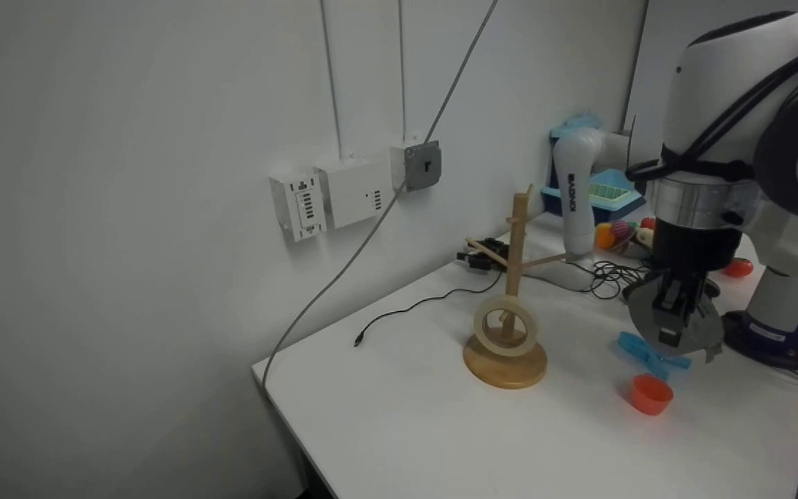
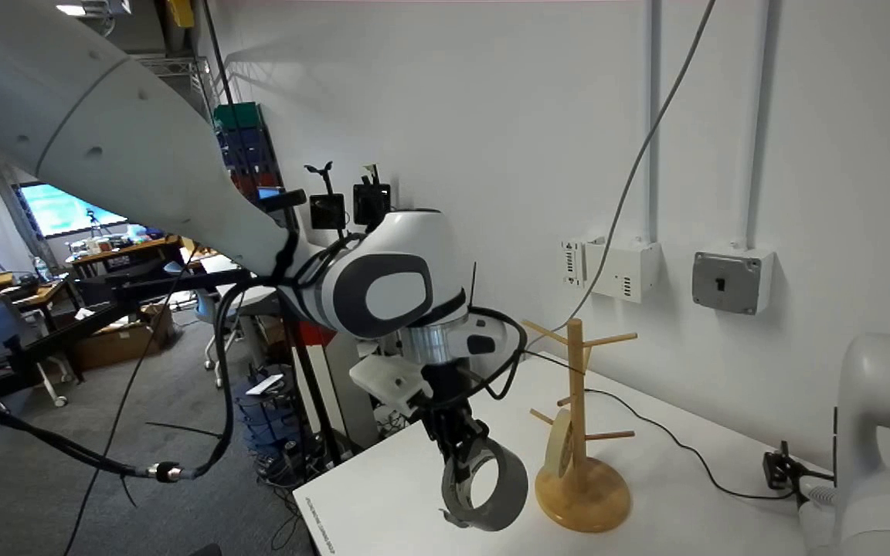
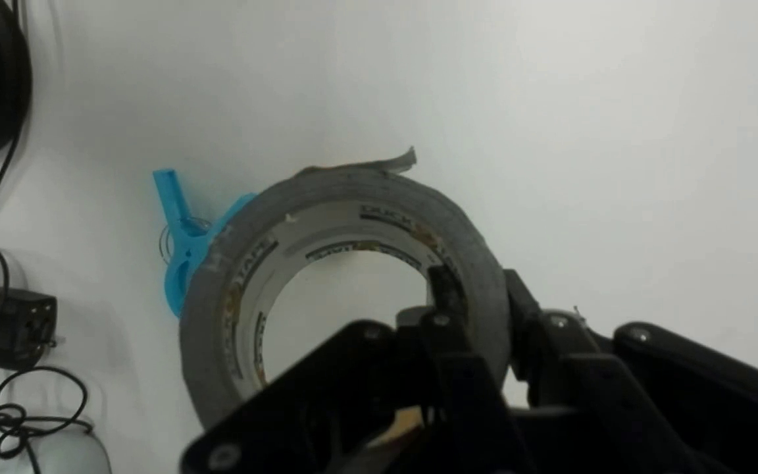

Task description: Get the orange cup from the wooden stand and put it on the table, then get the grey masking tape and place it around the orange cup

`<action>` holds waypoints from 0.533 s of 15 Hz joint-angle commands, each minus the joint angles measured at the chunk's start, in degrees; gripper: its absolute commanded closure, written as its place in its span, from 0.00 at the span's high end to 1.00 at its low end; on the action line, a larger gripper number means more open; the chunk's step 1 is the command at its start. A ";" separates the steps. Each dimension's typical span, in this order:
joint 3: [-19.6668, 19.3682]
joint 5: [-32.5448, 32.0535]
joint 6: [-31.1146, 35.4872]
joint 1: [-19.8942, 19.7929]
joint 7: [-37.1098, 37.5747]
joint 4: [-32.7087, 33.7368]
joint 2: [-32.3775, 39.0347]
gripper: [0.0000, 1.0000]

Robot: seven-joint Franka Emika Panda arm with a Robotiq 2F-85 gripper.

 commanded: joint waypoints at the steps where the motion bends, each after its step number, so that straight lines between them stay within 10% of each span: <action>1: 0.16 0.53 1.55 -0.54 0.12 1.52 4.24 0.05; 8: -0.69 0.28 1.57 -0.70 -0.08 5.83 13.24 0.05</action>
